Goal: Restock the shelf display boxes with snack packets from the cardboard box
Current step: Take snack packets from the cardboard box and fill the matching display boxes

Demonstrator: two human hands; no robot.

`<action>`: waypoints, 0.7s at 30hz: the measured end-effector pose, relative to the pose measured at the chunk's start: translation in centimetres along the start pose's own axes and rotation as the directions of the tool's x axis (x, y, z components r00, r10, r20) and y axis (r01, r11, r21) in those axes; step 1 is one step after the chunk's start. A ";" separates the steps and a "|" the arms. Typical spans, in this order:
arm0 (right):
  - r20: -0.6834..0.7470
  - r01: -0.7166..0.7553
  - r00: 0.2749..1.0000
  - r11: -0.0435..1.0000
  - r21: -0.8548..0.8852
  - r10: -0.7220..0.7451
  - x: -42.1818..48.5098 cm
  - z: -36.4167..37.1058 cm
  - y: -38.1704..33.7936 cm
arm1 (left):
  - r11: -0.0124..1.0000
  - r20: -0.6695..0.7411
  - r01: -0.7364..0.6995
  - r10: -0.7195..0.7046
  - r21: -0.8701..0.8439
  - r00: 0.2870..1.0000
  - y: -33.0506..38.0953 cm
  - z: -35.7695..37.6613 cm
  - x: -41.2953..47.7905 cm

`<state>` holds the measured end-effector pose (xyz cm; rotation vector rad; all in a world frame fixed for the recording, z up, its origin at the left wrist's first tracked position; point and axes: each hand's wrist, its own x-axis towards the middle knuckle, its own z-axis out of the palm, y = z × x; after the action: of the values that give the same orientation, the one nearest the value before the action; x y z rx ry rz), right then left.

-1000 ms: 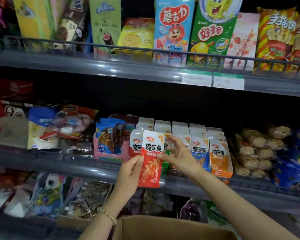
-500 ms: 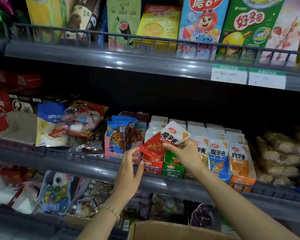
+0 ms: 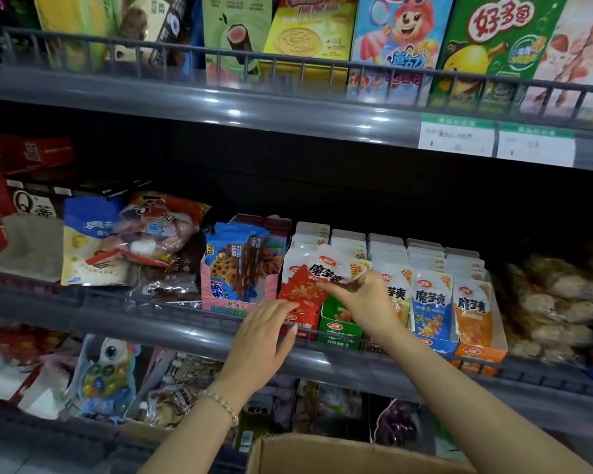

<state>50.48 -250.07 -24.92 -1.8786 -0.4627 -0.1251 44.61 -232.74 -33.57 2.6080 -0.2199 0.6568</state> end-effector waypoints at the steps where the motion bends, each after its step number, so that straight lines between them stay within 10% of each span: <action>1: 0.034 0.028 0.999 0.999 -0.024 -0.027 0.0 0.1 -0.3 | 1.000 0.014 0.000 0.000 0.009 1.000 0.0 0.0 0.0; 21: 0.081 0.014 0.997 0.999 -0.040 -0.011 0.1 -1.1 0.8 | 0.996 -0.002 0.048 -0.049 -0.070 0.999 0.7 -0.3 1.1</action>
<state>51.01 -251.31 -25.21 -1.9261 -0.5308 -0.0673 45.27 -233.28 -32.52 2.5370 -0.1748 0.6254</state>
